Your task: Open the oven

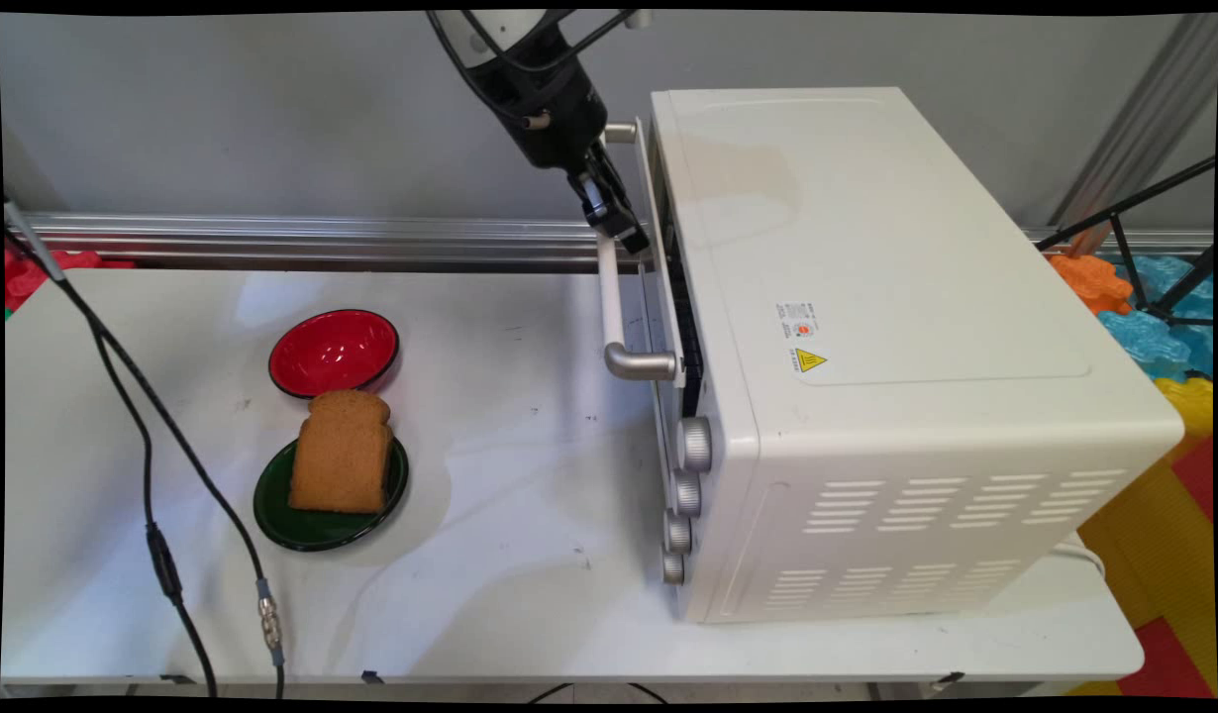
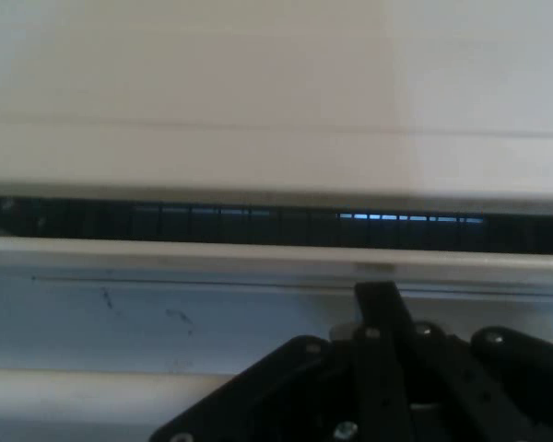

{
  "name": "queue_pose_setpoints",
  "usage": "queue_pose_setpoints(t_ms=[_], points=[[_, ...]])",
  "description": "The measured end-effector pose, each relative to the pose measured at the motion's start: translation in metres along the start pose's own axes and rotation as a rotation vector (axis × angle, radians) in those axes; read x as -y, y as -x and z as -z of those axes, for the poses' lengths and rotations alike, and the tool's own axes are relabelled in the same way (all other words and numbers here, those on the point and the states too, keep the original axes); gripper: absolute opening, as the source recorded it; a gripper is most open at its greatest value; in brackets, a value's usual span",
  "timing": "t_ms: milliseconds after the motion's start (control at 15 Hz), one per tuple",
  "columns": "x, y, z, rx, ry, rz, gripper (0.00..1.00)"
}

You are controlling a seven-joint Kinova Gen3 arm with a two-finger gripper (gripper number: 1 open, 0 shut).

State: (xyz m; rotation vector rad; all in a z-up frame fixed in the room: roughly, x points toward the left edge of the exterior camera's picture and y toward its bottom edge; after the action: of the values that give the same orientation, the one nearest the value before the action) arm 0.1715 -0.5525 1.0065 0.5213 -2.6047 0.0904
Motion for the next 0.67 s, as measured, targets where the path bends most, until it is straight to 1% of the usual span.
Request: queue_pose_setpoints(t_ms=[267, 467, 667], points=[[0.004, 0.024, 0.004, -0.013, 0.017, -0.004, 0.00], [0.008, 0.049, 0.005, -0.020, 0.037, -0.019, 0.00], [0.012, 0.071, 0.003, -0.029, 0.049, -0.025, 0.00]])
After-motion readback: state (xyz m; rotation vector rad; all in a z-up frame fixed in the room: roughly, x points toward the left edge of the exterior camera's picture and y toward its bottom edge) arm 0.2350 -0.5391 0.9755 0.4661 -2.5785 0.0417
